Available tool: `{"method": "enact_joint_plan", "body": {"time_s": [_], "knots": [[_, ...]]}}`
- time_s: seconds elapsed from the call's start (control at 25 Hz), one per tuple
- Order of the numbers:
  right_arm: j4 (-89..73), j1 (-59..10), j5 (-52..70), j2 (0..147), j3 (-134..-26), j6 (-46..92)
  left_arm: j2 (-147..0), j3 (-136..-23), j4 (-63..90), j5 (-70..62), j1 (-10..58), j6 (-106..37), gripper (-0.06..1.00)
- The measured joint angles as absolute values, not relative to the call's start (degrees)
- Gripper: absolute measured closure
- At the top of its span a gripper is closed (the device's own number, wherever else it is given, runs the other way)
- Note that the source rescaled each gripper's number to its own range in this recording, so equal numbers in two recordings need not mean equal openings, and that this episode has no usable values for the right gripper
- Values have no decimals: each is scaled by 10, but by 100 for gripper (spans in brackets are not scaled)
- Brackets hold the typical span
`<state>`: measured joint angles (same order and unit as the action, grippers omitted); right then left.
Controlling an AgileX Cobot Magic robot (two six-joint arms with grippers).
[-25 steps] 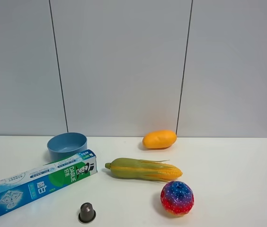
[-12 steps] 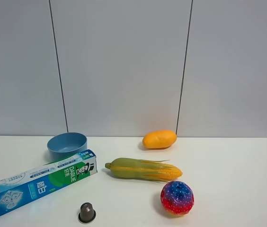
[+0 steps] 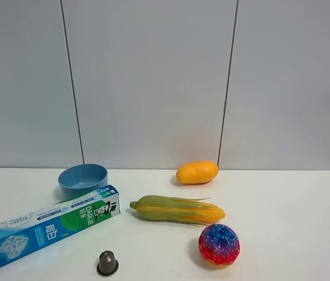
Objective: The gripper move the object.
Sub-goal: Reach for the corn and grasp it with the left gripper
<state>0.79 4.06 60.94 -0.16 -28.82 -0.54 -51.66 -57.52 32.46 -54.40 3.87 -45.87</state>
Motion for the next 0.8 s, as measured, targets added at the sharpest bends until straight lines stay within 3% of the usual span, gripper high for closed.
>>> {"method": "enact_joint_plan", "body": {"time_s": [0.36,0.8], "knots": [[8,41,609,-2,-288,-5,-680,-672,312,-529,158,-464,-6],[8,41,609,-2,-288,-5,-870,-756,144,-491,268,-467,-6]]}}
